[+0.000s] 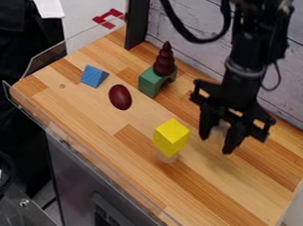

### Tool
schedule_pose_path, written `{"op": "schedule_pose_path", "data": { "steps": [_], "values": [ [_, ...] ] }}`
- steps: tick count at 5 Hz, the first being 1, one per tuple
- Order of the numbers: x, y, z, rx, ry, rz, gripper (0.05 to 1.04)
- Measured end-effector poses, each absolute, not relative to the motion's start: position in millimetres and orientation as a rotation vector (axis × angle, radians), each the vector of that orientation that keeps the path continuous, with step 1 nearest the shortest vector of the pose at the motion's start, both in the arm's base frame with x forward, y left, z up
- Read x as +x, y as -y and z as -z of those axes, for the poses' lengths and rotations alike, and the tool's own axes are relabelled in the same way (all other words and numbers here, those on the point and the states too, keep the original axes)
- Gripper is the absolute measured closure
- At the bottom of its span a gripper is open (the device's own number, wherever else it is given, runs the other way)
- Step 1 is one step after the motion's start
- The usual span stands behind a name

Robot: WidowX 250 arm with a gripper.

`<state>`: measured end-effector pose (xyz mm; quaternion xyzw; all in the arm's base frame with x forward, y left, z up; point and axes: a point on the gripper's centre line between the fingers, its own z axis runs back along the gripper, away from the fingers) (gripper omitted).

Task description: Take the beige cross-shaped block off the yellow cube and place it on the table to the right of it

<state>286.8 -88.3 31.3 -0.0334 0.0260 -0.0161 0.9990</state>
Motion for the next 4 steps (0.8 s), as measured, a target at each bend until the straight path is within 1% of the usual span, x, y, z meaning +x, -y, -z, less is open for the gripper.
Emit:
{"op": "schedule_pose_path", "data": {
  "steps": [1,2,3,4],
  "values": [
    [289.6,91.0,-28.3,-0.074,-0.038,0.029,0.619],
    [292.9,94.0,-16.9,-0.071,-0.029,0.035,0.619],
    [294.3,95.6,-11.2,-0.07,-0.024,0.038,0.619],
    [296.1,98.0,-7.3,-0.083,-0.019,0.03,0.619]
  ]
}}
